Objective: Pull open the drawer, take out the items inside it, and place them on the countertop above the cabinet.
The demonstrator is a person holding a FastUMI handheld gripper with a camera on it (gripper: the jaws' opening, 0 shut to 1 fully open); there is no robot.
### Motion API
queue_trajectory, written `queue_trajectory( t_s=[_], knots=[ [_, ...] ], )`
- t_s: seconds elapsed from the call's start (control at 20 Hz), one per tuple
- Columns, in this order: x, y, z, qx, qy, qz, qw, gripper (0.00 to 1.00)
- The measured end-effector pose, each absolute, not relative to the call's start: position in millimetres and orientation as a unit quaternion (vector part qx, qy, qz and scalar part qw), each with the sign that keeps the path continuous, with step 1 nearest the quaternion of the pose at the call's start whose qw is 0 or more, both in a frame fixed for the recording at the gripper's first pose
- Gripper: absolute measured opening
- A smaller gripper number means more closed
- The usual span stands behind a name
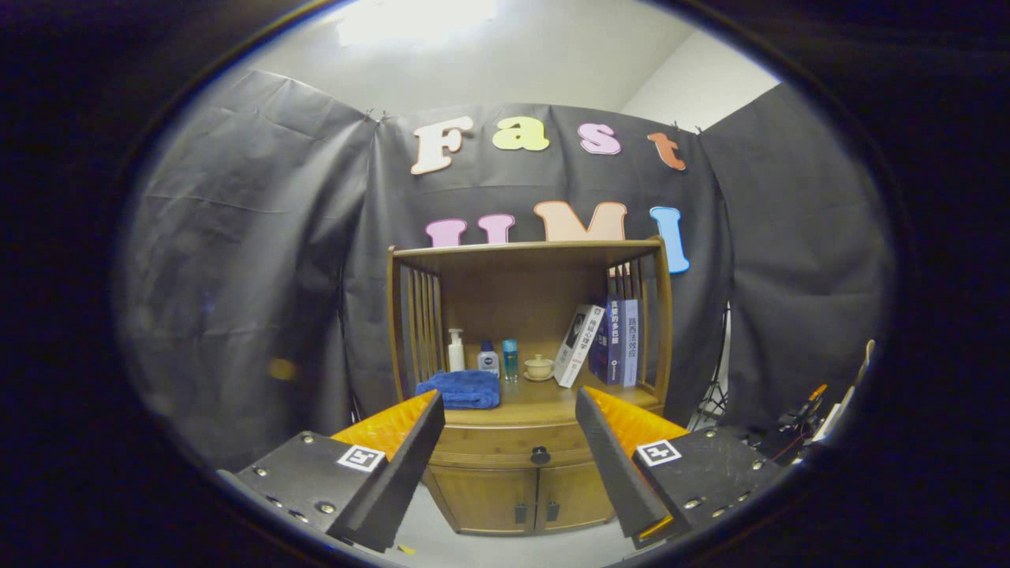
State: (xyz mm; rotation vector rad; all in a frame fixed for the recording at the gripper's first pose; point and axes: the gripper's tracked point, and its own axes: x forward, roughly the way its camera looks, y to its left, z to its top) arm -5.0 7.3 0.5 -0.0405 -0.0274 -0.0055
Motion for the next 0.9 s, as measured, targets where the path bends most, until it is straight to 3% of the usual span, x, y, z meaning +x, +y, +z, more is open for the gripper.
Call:
queue_trajectory(
  t_s=[0.5,0.9],
  knots=[
    [31,2,-13,-0.047,-0.010,-0.013,0.999,1.00],
    [97,-18,-76,-0.032,0.024,-0.023,0.999,1.00]
  ],
)
